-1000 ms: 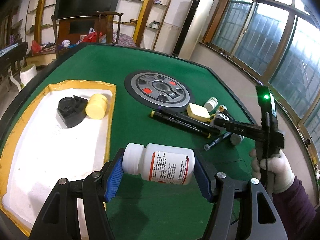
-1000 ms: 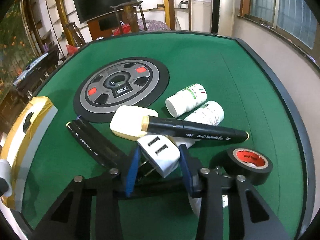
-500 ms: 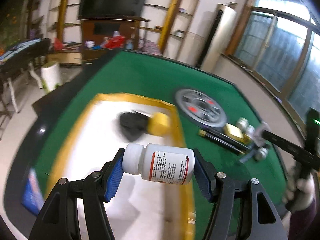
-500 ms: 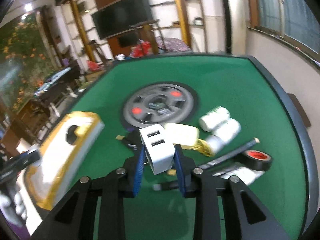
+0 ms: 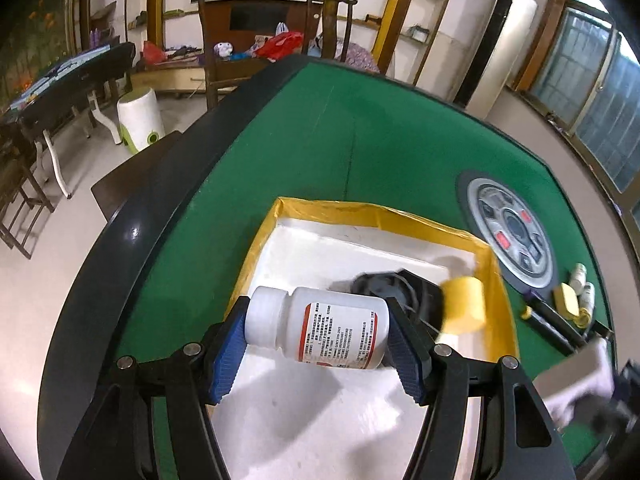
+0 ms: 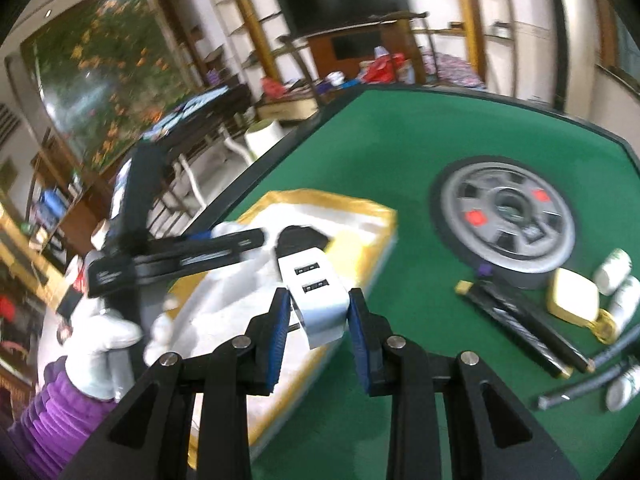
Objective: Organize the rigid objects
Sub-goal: 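Place the pill bottle and USB charger into the tray and open both tools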
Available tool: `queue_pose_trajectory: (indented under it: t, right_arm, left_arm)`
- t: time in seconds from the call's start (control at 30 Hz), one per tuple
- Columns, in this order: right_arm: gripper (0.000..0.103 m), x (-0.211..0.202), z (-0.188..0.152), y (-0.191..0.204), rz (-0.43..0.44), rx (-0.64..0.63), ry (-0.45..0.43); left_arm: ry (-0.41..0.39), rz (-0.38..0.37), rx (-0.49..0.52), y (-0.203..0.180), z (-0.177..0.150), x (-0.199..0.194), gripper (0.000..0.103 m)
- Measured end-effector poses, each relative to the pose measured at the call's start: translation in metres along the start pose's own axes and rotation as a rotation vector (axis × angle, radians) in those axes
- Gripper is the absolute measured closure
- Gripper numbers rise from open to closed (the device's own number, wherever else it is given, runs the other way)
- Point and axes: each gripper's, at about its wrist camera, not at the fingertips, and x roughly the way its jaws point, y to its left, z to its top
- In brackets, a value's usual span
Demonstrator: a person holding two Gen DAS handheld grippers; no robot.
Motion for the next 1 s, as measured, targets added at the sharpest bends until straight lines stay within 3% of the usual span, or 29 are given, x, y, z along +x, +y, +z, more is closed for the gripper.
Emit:
queue_pose_trajectory:
  t: [0.17,0.27,0.47,0.57,0.7,0.83,1.0]
  right_arm:
    - [0.075,0.041,0.005,0.027,-0.014,-0.064,0.061]
    - [0.075,0.064,0.006,0.034,-0.062,-0.091,0.095]
    - [0.075,0.08,0.007,0.031,-0.142,-0.108,0.126]
    - [0.074,0.082,0.005,0.029,-0.176,-0.109,0.141]
    - [0.064,0.073,0.009,0.018,-0.127,-0.027,0.112]
    - [0.063,0.047,0.012,0.01,-0.097,0.014,0.045]
    - [0.047,-0.01,-0.005,-0.013,-0.138,0.038,-0.088]
  left_arm:
    - [0.003,-0.024,-0.002,-0.001,0.01,0.015,0.034]
    - [0.009,-0.058,-0.008,-0.002,0.014,0.018,0.025]
    - [0.011,-0.128,-0.059,0.011,0.018,0.006,0.023]
    - [-0.028,-0.151,-0.072,0.013,0.017,-0.01,0.022]
    - [-0.094,-0.151,-0.071,0.012,0.015,-0.035,0.018]
    - [-0.139,-0.168,-0.069,0.01,0.008,-0.06,0.017]
    - [-0.173,-0.219,-0.036,-0.012,-0.012,-0.091,0.015]
